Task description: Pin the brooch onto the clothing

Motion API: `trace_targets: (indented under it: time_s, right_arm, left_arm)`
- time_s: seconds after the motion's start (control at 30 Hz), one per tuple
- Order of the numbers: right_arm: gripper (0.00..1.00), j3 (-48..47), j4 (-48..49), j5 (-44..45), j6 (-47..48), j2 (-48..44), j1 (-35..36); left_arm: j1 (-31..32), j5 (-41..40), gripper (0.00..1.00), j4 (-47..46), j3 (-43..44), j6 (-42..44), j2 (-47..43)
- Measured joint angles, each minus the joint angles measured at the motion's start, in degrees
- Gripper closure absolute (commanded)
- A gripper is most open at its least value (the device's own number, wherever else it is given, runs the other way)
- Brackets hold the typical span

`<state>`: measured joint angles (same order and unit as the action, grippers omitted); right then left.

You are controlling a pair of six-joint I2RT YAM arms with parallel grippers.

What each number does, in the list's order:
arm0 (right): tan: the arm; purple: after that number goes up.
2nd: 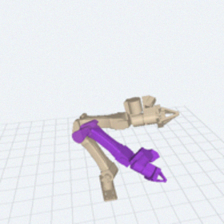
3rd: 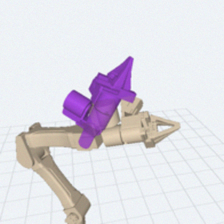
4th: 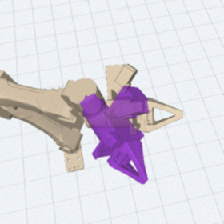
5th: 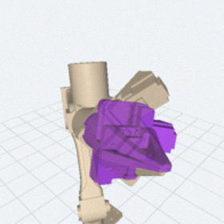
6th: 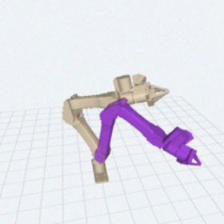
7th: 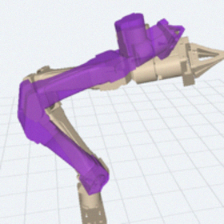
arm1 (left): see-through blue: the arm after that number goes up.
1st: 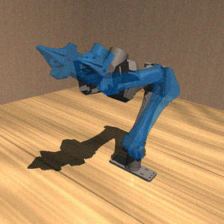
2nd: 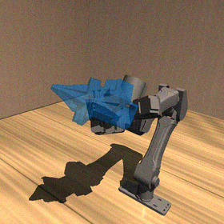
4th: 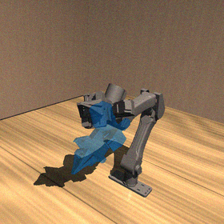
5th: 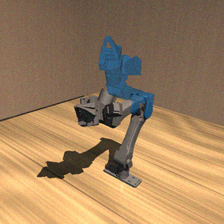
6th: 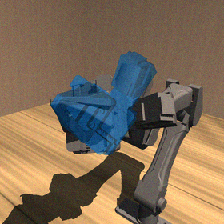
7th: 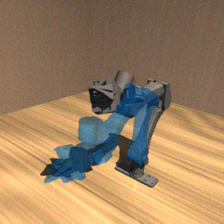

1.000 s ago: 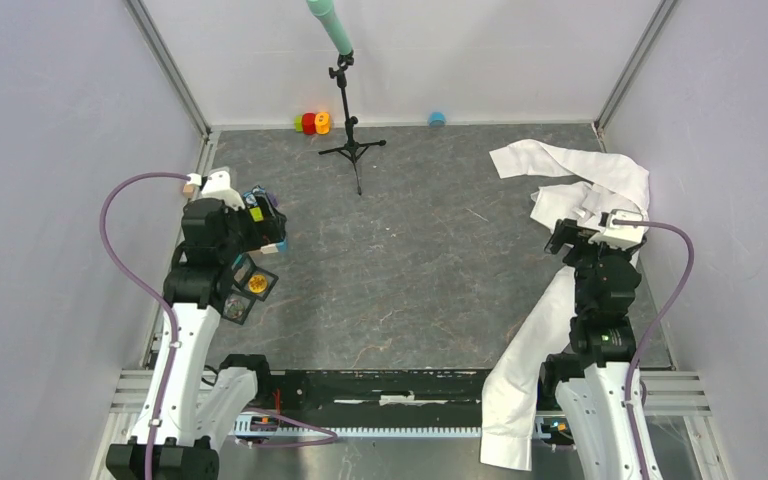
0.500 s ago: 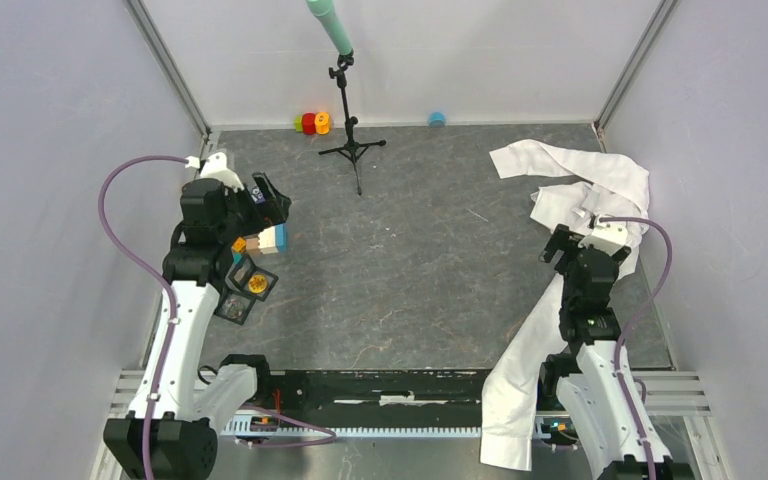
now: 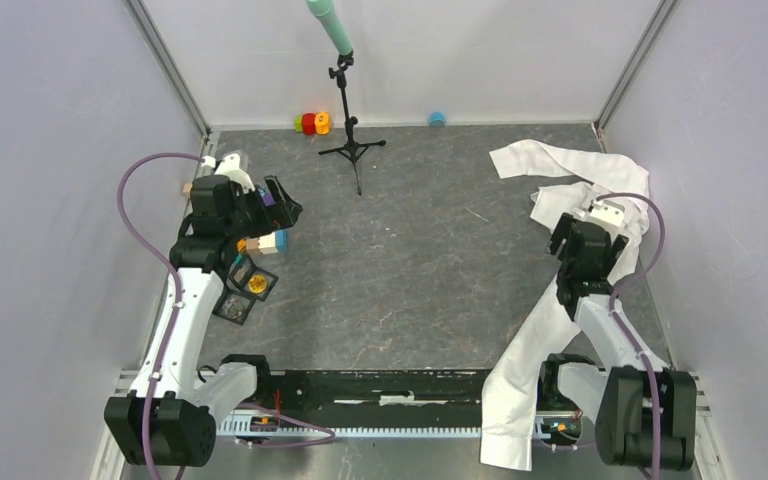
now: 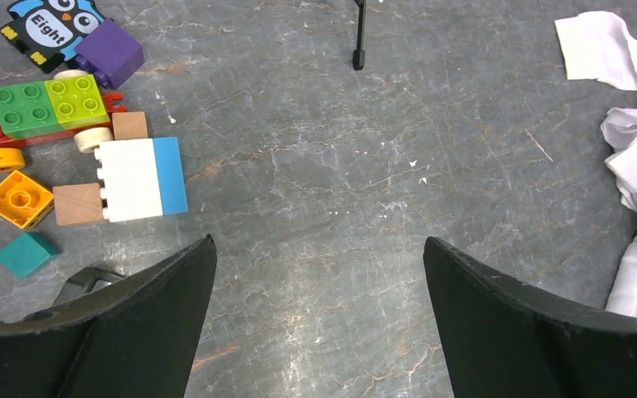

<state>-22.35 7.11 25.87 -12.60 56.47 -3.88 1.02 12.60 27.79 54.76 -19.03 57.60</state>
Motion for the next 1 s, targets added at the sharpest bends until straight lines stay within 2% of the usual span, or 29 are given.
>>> trace_targets:
  time_s: [0.2,0.53,0.63,0.83,0.87,1.0]
  right_arm:
    - [0.27,-5.6,3.2,-0.8,0.6,9.9,-2.8]
    - [0.29,-8.9,4.8,0.2,1.4,19.9,-3.4]
    - [0.42,-10.4,4.5,0.4,1.6,22.9,-3.4]
    - [0.97,-11.9,4.6,1.0,3.1,24.9,-3.4]
    - [1.00,-12.2,4.5,0.7,3.1,24.9,-3.4]
    - [1.00,-14.5,2.5,-3.5,4.1,23.8,-3.2]
  left_arm:
    - [2.1,-2.6,0.00,1.7,0.0,0.4,0.4]
    - [4.0,-3.5,0.00,2.6,0.0,1.0,0.5]
    - [4.3,-3.6,0.00,2.6,0.0,1.1,0.5]
    - [4.8,-5.0,0.00,2.7,0.0,1.6,0.5]
    - [4.8,-5.0,0.00,2.7,0.0,1.6,0.5]
    - [4.9,-5.2,0.00,3.1,0.0,1.8,0.5]
